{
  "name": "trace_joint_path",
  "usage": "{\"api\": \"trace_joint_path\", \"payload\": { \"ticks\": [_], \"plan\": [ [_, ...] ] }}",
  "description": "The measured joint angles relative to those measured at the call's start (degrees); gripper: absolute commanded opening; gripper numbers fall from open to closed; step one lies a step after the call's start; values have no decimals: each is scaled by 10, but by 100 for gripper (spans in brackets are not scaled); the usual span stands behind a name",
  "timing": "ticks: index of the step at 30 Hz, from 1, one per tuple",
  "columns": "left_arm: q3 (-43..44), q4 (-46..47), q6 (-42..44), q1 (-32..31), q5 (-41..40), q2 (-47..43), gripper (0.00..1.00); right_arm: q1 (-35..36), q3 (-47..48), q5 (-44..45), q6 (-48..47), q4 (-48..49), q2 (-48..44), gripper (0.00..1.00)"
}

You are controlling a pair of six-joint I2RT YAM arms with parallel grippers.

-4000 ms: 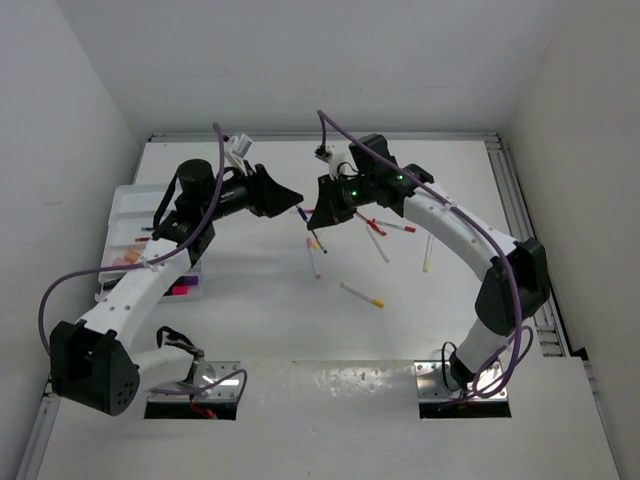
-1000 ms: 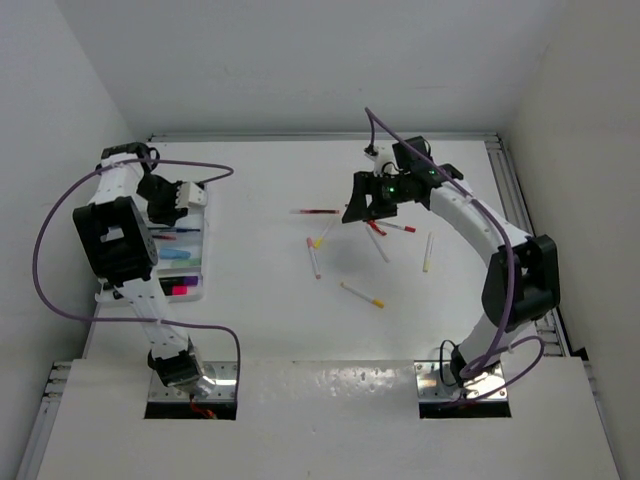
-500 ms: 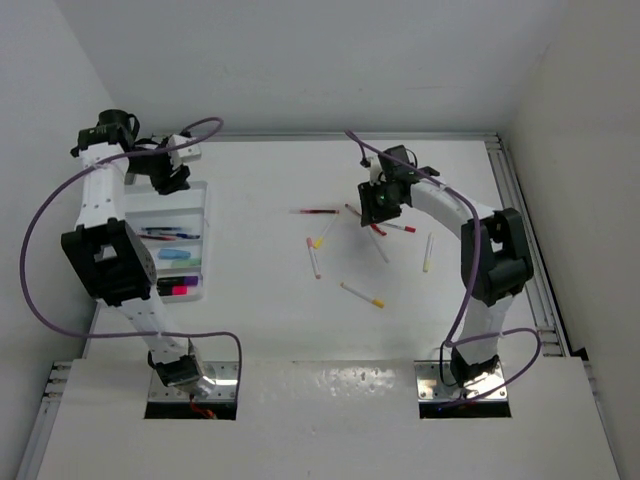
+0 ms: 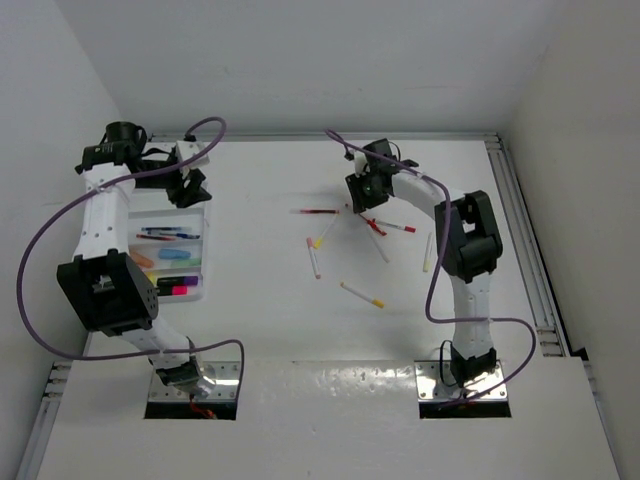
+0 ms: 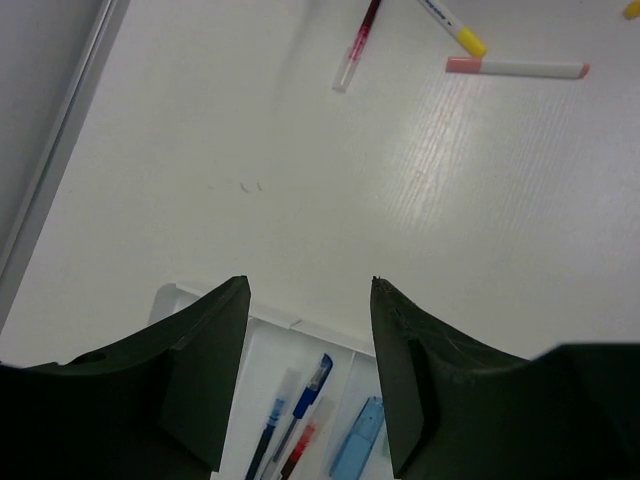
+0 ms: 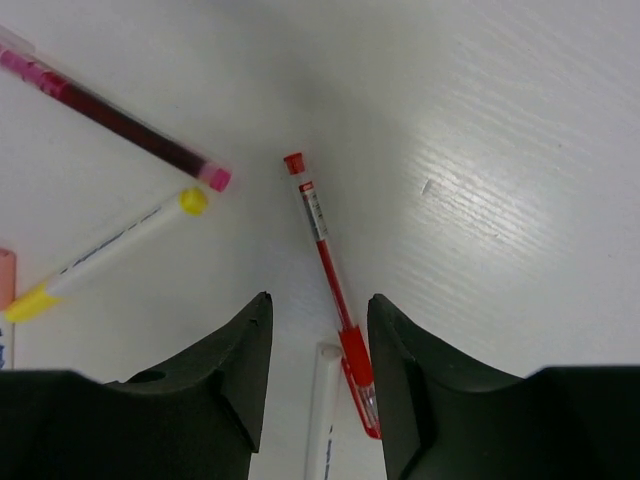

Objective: Sort the stationery into containers
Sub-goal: Grab a piece of stationery with the right arm

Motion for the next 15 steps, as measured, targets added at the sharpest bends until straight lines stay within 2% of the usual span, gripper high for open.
{"api": "trace_joint_path", "payload": {
  "ticks": [8,12,15],
  "plan": [
    [-44,6,-4,0,13,-35,58,0,8,15,-27,5,43,38],
    [-46,9,-8,0,17,-35,58,0,8,17,-40,5,45,28],
    [-47,10,-11,0,18,-35,58,0,8,19,-47,5,46,25]
  ]
}}
